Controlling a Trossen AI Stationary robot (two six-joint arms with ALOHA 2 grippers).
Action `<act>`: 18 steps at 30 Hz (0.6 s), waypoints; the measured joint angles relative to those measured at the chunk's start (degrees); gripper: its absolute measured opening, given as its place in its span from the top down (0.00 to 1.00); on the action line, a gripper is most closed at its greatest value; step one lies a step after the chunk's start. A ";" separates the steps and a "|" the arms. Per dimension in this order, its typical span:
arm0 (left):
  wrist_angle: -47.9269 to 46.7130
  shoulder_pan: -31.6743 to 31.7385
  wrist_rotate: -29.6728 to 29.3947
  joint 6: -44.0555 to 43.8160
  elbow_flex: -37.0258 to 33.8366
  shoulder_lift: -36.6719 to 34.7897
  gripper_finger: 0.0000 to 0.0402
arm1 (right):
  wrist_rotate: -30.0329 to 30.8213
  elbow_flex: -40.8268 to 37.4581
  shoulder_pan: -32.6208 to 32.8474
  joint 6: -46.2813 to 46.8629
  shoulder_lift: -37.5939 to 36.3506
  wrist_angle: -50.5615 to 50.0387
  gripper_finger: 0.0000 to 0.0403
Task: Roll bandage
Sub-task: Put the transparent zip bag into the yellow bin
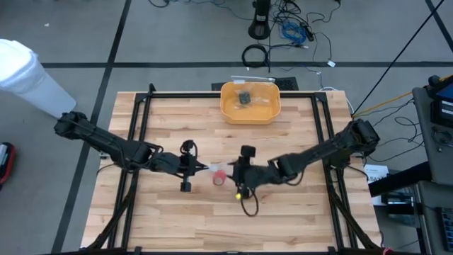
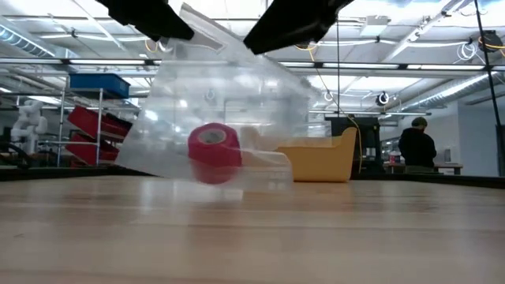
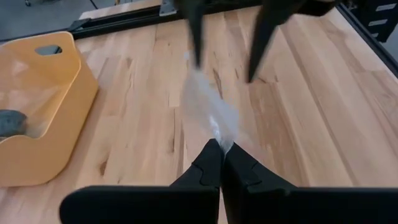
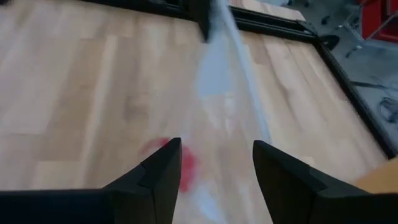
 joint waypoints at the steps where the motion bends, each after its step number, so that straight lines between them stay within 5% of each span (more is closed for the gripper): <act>1: -0.01 0.16 0.06 0.02 0.00 0.14 1.00 | -0.66 0.00 -1.16 -1.12 0.00 -0.01 0.54; 12: 1.11 0.23 0.03 1.58 0.00 0.33 1.00 | -10.79 0.00 -6.84 -3.26 0.00 -0.01 0.54; 18: 1.14 0.23 -0.31 1.59 0.00 0.33 1.00 | -10.76 0.00 -6.32 -2.56 0.00 1.01 0.54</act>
